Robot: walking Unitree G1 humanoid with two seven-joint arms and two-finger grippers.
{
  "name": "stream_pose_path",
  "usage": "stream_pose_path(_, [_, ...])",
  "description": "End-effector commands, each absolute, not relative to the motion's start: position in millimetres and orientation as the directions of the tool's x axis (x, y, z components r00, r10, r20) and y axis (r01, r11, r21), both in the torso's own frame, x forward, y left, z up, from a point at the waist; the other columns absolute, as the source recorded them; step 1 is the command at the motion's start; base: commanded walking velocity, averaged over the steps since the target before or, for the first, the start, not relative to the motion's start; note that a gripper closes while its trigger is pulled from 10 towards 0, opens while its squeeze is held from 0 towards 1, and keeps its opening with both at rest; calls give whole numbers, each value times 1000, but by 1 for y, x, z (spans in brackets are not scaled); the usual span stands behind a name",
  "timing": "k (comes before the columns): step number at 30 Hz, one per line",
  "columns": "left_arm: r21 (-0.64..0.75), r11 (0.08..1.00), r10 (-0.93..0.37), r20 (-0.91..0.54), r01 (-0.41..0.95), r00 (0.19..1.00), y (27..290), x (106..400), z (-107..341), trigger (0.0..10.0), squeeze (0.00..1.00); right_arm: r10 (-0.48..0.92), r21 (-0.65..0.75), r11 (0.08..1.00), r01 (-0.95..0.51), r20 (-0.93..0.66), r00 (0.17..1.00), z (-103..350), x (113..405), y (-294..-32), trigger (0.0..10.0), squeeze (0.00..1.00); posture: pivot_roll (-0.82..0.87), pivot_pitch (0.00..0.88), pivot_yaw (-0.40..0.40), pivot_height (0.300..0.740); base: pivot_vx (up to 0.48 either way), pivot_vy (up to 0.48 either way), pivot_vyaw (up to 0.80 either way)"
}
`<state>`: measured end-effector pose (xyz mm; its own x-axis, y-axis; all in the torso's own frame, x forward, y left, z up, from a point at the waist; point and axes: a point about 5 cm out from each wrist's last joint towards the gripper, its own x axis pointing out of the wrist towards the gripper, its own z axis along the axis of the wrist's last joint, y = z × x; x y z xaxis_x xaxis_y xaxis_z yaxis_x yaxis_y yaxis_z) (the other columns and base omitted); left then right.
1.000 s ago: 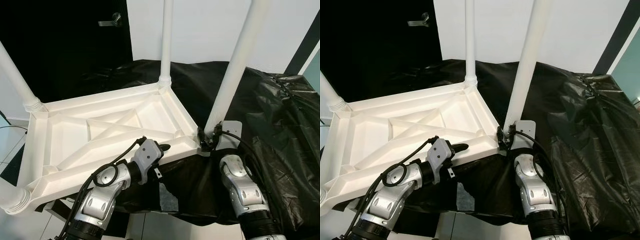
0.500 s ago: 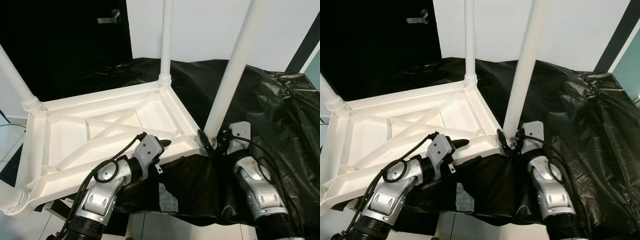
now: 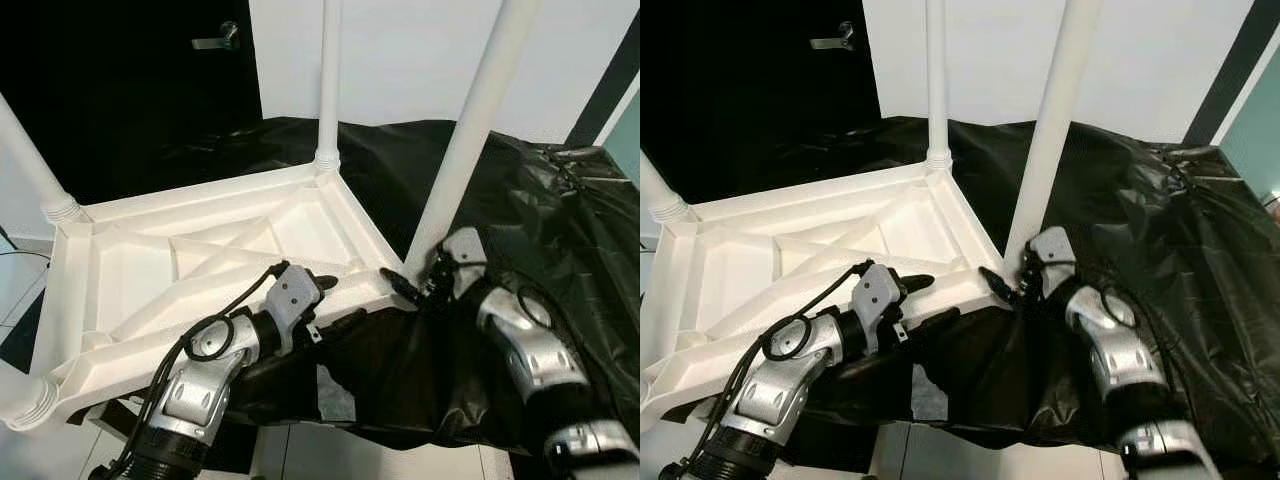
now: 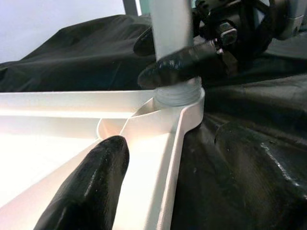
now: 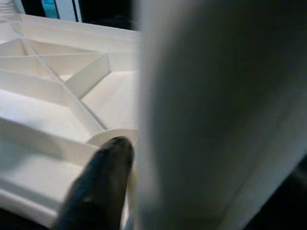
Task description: Building children table
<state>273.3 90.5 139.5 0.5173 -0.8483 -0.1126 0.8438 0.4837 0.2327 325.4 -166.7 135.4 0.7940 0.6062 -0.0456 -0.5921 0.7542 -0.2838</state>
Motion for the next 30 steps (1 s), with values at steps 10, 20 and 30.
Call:
stream_pose_path(10, [239, 528, -817, -118, 815, 564, 92, 273, 136, 10000, 0, 546, -219, 805, -552, -93, 833, 116, 317, -176, 0, 0, 73, 0, -25, 740, 0, 0, 0])
stream_pose_path(20, [233, 517, -825, -121, 824, 552, 89, 273, 136, 10000, 0, 277, -131, 951, -280, -41, 960, 111, 314, -170, 10000, 0, 69, 0, -17, 740, 0, 0, 0])
stream_pose_path(30, [232, 523, -822, -117, 820, 557, 90, 272, 137, 10000, 0, 15, -48, 999, -17, -33, 999, 104, 302, -151, 10000, 0, 69, 0, -23, 740, 0, 0, 0])
